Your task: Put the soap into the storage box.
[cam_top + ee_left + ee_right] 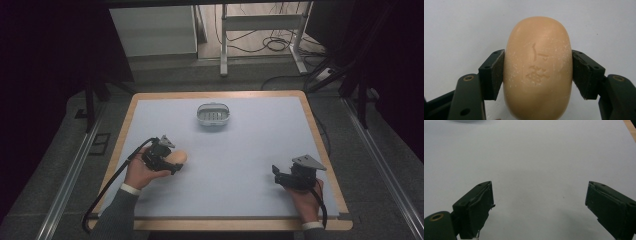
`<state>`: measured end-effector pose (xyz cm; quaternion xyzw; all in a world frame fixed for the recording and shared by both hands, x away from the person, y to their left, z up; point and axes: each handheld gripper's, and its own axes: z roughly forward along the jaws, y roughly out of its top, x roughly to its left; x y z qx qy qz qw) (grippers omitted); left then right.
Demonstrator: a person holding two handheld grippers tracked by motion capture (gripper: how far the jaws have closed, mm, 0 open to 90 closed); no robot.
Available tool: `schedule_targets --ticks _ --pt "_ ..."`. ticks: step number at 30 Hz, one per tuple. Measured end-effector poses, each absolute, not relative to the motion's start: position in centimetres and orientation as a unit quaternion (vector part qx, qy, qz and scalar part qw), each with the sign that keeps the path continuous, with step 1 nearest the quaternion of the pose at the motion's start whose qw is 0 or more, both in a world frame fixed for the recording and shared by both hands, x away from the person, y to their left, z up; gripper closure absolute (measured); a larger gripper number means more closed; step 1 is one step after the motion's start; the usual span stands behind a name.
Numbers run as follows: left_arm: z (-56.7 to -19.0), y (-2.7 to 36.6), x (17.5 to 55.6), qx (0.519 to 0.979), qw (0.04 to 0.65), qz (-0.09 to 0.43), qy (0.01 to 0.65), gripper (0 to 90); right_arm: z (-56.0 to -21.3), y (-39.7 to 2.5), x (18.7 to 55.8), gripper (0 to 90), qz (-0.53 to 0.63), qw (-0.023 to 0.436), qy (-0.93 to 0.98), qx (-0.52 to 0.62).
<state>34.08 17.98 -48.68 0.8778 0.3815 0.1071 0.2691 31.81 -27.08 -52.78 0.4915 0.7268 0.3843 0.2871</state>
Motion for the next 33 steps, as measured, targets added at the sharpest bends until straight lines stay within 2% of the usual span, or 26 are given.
schedule_targets --ticks 33 --pt "-48.3 17.0 36.2 0.879 0.268 0.108 0.38 32.4 -52.8 -27.0 31.8 8.1 0.382 0.288 0.728 0.492"
